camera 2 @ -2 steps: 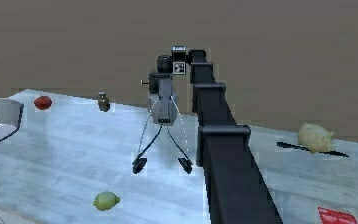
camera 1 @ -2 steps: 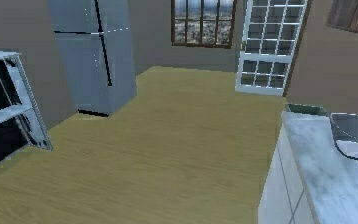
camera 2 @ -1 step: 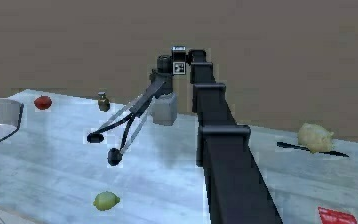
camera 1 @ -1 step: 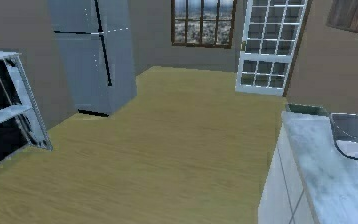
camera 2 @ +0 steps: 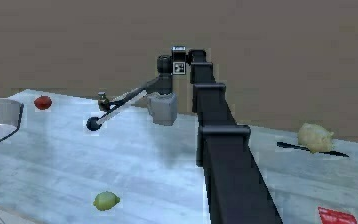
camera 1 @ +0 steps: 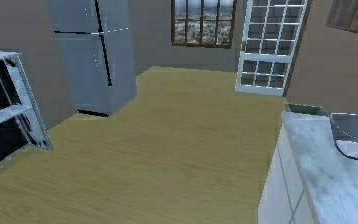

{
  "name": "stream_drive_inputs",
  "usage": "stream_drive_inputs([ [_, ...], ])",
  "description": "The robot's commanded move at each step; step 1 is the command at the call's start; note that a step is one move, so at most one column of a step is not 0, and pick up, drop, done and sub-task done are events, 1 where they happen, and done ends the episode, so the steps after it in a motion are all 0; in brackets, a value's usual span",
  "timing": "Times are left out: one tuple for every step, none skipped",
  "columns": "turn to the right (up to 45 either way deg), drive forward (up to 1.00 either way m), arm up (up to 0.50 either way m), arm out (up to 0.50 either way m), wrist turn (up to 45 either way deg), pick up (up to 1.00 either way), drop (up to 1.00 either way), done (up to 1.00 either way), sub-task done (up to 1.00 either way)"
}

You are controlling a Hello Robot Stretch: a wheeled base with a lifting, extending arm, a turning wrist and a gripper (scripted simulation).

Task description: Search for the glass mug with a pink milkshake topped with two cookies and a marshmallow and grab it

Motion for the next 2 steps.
stream_drive_inputs([
  [0.0,0.0,0.0,0.0,45.0,0.0,0.0,0.0,0.0],
  [0.0,0.0,0.0,0.0,39.0,0.0,0.0,0.0,0.0],
])
